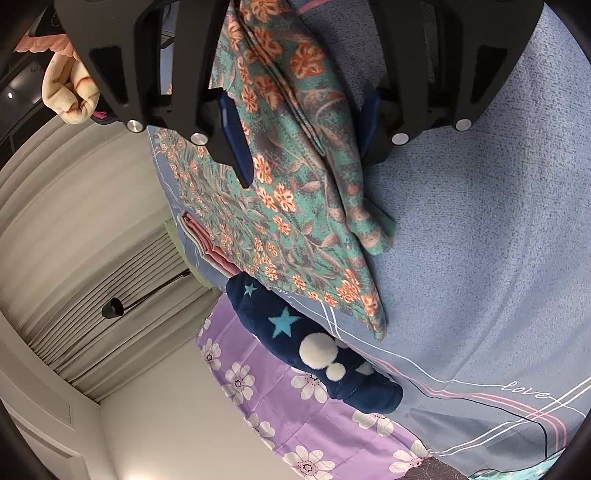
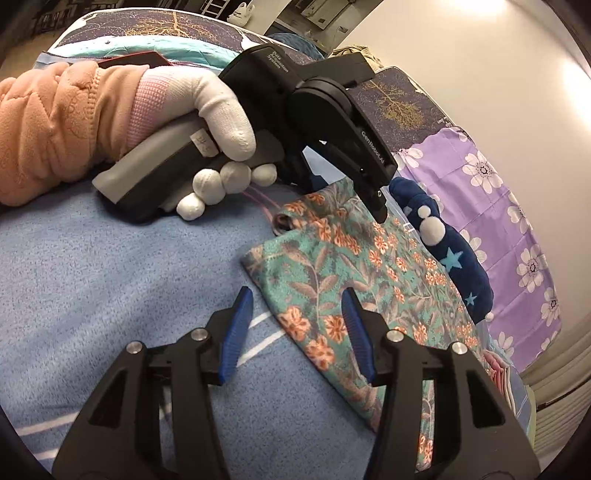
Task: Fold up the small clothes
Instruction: 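Grasp the shirt edge with the left gripper while the right gripper approaches, then grasp the folded teal shirt with the right gripper and lift it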
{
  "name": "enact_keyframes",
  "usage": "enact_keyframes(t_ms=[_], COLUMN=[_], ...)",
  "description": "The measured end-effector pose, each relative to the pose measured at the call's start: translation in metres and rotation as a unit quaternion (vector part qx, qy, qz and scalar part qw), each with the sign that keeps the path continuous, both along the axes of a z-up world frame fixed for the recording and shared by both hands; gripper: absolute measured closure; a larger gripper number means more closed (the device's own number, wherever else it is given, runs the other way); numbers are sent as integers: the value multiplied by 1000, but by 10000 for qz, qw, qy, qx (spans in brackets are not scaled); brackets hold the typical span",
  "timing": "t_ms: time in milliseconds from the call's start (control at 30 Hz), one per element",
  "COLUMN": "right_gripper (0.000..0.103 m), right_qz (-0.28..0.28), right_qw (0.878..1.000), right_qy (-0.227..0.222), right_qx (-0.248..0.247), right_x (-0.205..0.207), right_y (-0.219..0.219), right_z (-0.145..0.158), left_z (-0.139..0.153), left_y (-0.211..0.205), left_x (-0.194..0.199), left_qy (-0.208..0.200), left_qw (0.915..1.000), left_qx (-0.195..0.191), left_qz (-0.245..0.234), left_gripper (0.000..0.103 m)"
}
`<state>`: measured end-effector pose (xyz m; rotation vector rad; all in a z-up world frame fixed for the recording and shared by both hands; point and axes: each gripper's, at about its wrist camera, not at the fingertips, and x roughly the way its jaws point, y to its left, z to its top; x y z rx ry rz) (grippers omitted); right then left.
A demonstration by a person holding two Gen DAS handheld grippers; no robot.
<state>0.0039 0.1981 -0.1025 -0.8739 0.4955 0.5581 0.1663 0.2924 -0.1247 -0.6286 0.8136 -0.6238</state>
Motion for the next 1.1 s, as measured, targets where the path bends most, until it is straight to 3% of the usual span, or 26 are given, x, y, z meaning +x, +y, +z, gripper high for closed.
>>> enact_keyframes(t_ms=[300, 467, 667, 700, 733, 767, 800, 833, 1100], right_gripper=[50, 50, 51, 53, 56, 69, 74, 81, 84], right_qz=[-191, -226, -256, -290, -304, -315, -365, -410, -801], right_qw=[9991, 9996, 9996, 9995, 9994, 9994, 9992, 9990, 9870], right_qy=[-338, -130, -40, -11, 50, 84, 47, 6, 546], right_qx=[-174, -88, 72, 102, 145, 152, 137, 162, 1286], right_x=[6, 8, 31, 35, 37, 38, 37, 37, 46], right_y=[17, 9, 29, 30, 30, 31, 30, 29, -3], right_z=[-6, -3, -6, -6, -5, -5, -5, -4, 38], left_z=[-2, -2, 0, 1, 0, 0, -2, -3, 16], left_y=[4, 4, -4, -7, -9, -11, -11, -10, -20], left_x=[-1, 0, 22, 27, 30, 35, 38, 41, 47], left_qy=[-4, 11, 177, 228, 274, 383, 453, 540, 589], left_qw=[9999, 9998, 9997, 9997, 9996, 9992, 9989, 9984, 9978], left_qx=[-159, -177, -169, -79, -3, 109, 135, 112, 271], left_qz=[-8, -13, -47, -37, -18, 35, 58, 75, 151], left_gripper=[51, 50, 49, 54, 66, 72, 84, 89, 91])
